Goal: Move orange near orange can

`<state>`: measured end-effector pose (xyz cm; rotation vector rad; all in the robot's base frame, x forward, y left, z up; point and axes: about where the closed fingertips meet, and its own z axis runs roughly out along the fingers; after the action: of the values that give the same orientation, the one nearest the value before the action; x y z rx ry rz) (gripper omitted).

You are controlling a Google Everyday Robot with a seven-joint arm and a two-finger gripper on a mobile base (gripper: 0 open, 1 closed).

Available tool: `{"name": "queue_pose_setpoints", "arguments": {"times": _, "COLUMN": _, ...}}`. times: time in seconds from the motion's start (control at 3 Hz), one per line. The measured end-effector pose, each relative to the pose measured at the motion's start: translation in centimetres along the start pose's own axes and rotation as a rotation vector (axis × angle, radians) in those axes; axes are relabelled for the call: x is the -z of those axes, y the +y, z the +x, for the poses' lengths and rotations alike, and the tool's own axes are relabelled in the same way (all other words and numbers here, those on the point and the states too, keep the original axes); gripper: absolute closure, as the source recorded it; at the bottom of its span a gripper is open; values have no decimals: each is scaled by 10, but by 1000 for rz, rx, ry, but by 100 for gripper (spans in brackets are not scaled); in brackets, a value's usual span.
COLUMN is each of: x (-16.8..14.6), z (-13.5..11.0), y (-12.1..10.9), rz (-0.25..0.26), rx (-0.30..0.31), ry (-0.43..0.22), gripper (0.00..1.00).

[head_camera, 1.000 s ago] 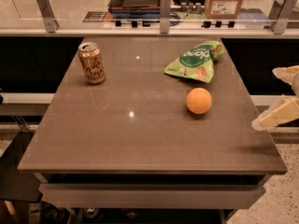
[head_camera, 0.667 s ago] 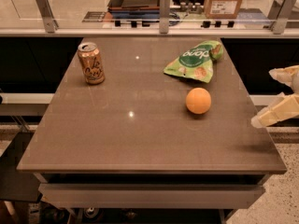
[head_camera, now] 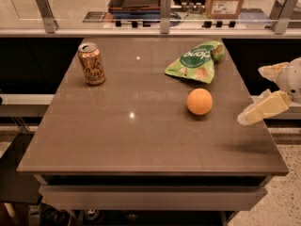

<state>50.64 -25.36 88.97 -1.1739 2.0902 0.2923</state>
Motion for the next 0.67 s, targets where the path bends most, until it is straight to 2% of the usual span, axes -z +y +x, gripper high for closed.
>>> {"name": "queue_pose_setpoints", "arguments": {"times": 0.67, "x": -30, "z": -26, "y": 34, "rz": -80, "rx": -34, "ry": 9, "gripper": 0}}
